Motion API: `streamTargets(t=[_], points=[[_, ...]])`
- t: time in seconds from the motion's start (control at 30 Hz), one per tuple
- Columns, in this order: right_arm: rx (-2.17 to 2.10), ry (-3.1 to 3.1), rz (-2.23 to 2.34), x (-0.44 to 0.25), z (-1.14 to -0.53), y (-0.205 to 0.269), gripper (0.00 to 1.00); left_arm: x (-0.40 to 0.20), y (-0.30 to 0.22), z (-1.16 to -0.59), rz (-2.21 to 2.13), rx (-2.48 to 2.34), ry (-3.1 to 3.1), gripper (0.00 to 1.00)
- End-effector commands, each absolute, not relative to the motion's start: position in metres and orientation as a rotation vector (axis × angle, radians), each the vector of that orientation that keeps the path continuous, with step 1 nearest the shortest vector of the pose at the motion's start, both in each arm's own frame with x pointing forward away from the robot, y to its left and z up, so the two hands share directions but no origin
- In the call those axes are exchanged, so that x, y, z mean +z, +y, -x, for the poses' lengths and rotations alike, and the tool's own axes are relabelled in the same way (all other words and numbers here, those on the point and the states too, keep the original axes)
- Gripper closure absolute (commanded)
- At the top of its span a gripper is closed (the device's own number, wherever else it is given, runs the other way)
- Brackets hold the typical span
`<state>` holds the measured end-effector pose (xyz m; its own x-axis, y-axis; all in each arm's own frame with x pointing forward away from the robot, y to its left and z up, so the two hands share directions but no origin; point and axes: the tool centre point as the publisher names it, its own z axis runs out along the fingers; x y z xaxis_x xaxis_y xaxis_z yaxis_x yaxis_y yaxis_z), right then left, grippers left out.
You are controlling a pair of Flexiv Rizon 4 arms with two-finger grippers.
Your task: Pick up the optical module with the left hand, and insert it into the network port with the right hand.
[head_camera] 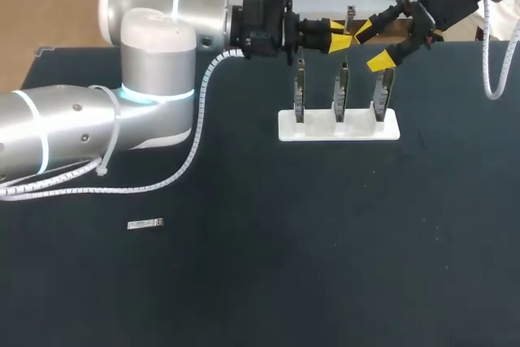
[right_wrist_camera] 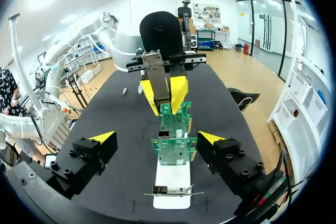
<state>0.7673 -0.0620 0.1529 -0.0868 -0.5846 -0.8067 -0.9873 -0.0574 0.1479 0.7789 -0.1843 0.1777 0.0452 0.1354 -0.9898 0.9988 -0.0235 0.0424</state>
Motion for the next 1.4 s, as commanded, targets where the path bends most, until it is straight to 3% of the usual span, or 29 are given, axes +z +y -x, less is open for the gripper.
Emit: streamTargets(t=[0.03, 1.4], points=[[1.024, 1.707, 1.678, 0.152, -0.769, -0.062, 0.0, 0.181, -0.181, -0.772, -1.34, -1.124, 1.292, 1.0], [1.024, 1.707, 1.678, 0.152, -0.769, -0.062, 0.0, 0.169, -0.188, -0.766, -1.335, -1.204, 1.339, 1.0]])
